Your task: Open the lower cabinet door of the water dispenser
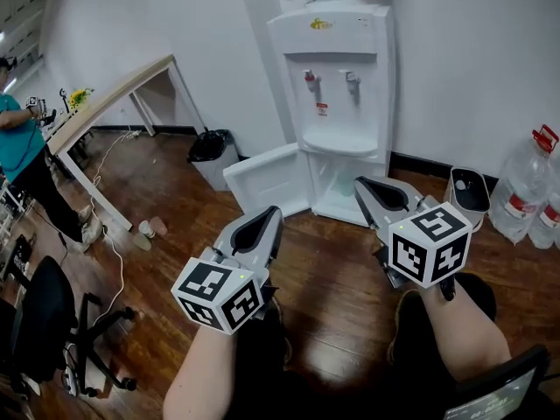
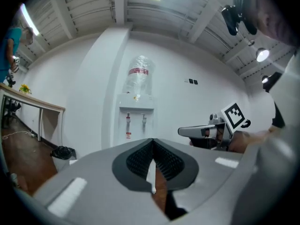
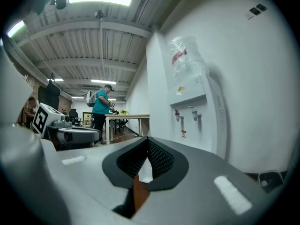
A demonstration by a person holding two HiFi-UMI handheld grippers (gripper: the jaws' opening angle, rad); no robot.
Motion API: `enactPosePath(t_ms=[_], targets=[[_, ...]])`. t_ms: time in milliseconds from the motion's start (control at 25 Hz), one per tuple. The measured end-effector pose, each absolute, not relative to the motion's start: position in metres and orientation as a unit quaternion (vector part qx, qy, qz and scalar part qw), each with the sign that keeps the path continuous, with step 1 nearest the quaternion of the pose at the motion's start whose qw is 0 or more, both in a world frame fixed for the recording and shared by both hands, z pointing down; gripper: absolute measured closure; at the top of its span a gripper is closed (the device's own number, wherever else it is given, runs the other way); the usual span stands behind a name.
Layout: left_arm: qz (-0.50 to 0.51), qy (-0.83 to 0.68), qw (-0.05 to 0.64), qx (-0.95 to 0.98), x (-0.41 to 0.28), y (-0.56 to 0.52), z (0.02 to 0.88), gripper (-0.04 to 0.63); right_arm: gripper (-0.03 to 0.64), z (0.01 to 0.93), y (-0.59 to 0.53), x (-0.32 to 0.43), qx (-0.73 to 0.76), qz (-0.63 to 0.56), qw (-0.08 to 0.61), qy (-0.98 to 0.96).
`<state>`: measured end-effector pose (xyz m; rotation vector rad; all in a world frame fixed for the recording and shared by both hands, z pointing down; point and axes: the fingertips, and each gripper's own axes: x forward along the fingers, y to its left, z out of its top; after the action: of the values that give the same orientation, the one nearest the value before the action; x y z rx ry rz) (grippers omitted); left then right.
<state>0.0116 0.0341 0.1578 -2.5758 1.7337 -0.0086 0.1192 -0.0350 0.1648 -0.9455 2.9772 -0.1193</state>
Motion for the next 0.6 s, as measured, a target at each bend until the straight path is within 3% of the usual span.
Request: enactPosePath(t_ms=[280,600], targets=[[-0.056,0.543,0.053,-0.836,-0.006,0.007,0.159,0.595,0.615,0.18,-0.074,0.091,-0.303,-0.036,-0.01,0.952],[-0.073,0.523,0.039,-0.848,-0.027,-0.035,0.178,0.595,0.615,0.187,-0.099,0.06,-0.314,-0.048,-0.002,0.948]])
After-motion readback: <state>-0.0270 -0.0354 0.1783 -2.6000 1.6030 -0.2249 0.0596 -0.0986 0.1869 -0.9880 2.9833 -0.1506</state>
